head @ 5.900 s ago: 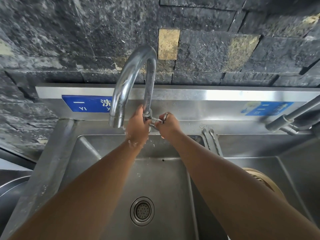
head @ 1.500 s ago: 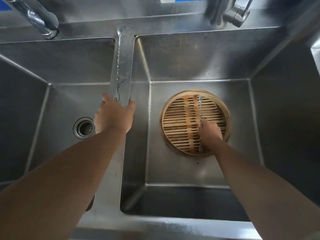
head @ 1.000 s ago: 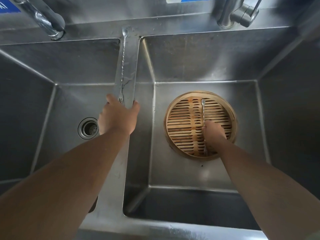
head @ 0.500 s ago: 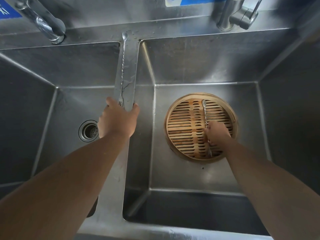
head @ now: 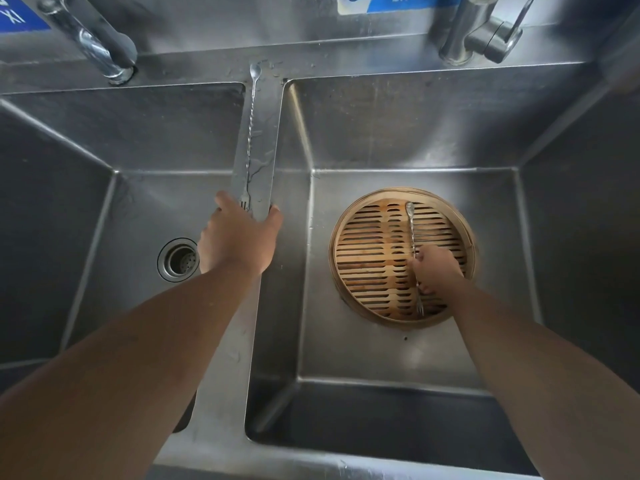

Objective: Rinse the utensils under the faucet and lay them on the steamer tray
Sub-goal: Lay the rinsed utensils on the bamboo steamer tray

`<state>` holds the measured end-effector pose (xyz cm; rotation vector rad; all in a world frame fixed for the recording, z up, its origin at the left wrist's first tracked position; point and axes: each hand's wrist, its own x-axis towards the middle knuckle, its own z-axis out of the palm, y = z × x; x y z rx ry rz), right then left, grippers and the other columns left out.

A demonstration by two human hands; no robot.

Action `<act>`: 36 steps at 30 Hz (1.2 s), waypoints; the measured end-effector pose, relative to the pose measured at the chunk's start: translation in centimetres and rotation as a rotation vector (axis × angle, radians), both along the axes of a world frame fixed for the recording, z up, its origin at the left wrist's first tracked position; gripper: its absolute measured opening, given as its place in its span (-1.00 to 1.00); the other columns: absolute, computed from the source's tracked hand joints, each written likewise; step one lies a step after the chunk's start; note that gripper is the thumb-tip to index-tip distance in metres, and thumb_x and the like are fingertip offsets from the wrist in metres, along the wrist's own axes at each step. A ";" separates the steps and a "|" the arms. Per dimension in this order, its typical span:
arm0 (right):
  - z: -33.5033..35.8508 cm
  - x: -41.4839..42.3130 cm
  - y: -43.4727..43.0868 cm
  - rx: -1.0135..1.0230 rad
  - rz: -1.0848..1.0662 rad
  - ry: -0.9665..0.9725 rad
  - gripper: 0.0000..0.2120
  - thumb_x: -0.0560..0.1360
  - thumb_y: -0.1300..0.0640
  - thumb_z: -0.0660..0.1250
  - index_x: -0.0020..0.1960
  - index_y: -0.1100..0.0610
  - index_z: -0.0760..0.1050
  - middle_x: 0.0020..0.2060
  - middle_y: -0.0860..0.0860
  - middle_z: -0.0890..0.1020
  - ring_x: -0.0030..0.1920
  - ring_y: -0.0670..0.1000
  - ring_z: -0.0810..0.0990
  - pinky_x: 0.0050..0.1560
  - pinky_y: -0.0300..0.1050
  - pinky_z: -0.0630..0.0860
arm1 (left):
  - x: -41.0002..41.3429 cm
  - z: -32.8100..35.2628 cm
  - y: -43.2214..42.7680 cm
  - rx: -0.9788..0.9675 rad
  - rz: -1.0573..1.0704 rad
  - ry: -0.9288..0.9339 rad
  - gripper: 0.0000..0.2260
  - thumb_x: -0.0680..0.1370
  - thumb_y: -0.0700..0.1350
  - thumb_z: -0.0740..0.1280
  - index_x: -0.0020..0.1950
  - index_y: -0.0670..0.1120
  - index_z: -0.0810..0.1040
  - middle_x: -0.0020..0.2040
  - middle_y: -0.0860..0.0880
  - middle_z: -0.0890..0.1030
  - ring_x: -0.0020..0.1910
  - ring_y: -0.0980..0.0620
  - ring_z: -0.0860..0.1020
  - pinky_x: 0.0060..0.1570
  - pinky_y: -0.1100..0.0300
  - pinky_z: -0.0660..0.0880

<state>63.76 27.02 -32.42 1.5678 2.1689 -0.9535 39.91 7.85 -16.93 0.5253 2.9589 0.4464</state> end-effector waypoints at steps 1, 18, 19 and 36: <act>0.2 0.1 0.1 -0.012 -0.037 0.009 -0.70 0.60 0.00 0.27 -0.20 0.16 0.53 -0.38 0.08 0.66 -0.44 0.00 0.67 -0.28 0.00 0.70 | 0.0 0.0 0.0 0.002 -0.001 -0.001 -0.50 0.44 0.31 0.25 0.05 -0.10 0.32 -0.03 -0.14 0.62 -0.06 -0.28 0.58 -0.15 -0.02 0.44; 19.6 -21.0 -2.8 0.000 -0.040 0.570 -0.75 0.42 -0.05 0.28 -0.20 0.13 0.56 -0.38 0.06 0.68 -0.38 0.11 0.69 -0.30 0.04 0.67 | 0.2 0.7 -0.3 0.056 -0.050 -0.116 -0.52 0.45 0.29 0.23 0.10 -0.06 0.27 0.11 -0.14 0.60 0.01 -0.25 0.63 -0.14 -0.02 0.45; 20.5 -22.7 -3.5 0.050 0.014 0.557 -0.74 0.43 -0.07 0.28 -0.16 0.12 0.57 -0.28 0.10 0.70 -0.26 0.18 0.71 -0.18 0.07 0.67 | 0.2 0.7 -0.4 0.060 -0.053 -0.114 -0.52 0.45 0.29 0.24 0.09 -0.06 0.26 0.09 -0.13 0.60 0.00 -0.24 0.63 -0.15 -0.02 0.46; 21.7 -31.5 -5.9 0.341 0.267 -0.028 -0.67 0.49 0.32 0.25 0.23 0.16 0.53 0.13 0.09 0.63 0.13 0.19 0.63 -0.13 -0.04 0.48 | -0.2 0.1 -0.6 0.149 -0.086 -0.119 -0.50 0.43 0.29 0.24 0.10 -0.08 0.31 -0.03 -0.05 0.56 -0.13 -0.13 0.65 -0.31 0.05 0.51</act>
